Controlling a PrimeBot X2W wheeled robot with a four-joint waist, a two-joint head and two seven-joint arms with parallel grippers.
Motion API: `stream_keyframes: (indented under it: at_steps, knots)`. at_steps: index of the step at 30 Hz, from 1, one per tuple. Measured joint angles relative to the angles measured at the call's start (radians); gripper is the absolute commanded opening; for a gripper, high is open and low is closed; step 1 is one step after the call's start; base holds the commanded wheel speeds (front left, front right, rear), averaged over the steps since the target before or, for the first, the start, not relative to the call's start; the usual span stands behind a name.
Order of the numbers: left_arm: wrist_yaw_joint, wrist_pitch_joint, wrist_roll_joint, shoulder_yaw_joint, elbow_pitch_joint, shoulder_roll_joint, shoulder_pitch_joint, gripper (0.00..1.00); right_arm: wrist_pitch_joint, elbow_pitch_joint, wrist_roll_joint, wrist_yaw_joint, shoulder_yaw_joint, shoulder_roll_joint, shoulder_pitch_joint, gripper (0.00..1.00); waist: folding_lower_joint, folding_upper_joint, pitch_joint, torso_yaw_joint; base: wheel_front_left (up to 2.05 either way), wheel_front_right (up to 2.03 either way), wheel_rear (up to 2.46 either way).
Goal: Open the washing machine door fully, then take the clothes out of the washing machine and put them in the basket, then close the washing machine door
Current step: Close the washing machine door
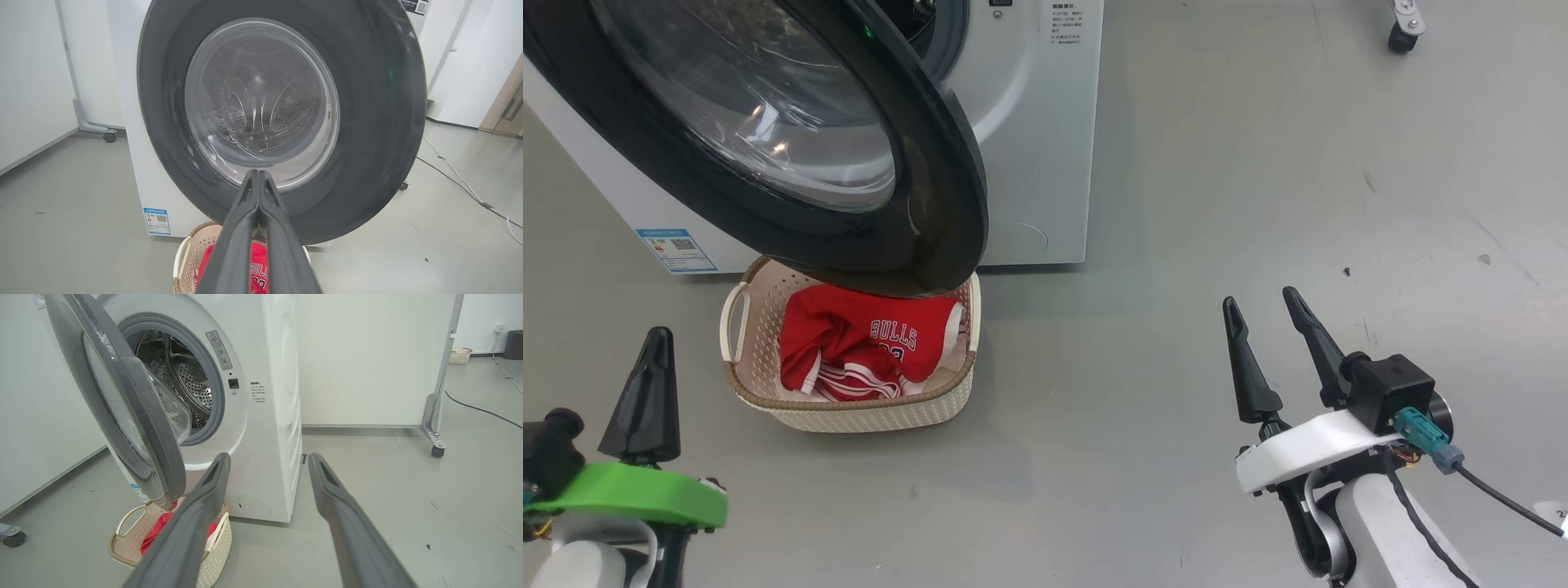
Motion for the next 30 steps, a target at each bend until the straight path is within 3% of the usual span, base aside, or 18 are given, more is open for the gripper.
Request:
stream_keyframes:
  at_steps: [2,3,4,11,30]
  knots:
    - [0.008,0.000,0.035,-0.009,0.002,0.000,0.006,0.44,0.000,0.000,0.000,0.000,-0.002,0.001,0.001,1.00,0.0000,0.0000,0.001,0.000,0.00,0.00,0.00]
    - [0.016,0.000,0.045,-0.012,0.002,-0.001,0.007,0.87,0.000,0.000,0.000,0.000,-0.002,0.001,0.001,1.00,0.0000,0.0000,0.001,0.000,0.00,0.00,0.00]
    - [0.019,0.000,0.046,-0.012,0.002,-0.006,0.007,1.00,0.000,0.000,0.000,0.000,-0.003,0.001,0.001,1.00,0.0000,0.0000,0.002,0.001,0.00,0.00,0.00]
    - [0.042,0.000,0.054,-0.013,0.003,-0.045,0.008,1.00,0.000,-0.002,-0.006,0.008,-0.008,0.004,0.002,1.00,0.0000,0.0000,0.009,0.006,0.00,0.00,0.00]
    - [0.043,-0.002,0.117,-0.007,-0.002,-0.074,0.008,1.00,0.000,-0.006,-0.009,0.009,-0.016,0.009,0.002,1.00,0.0000,0.0000,0.018,0.010,0.00,0.00,0.00]
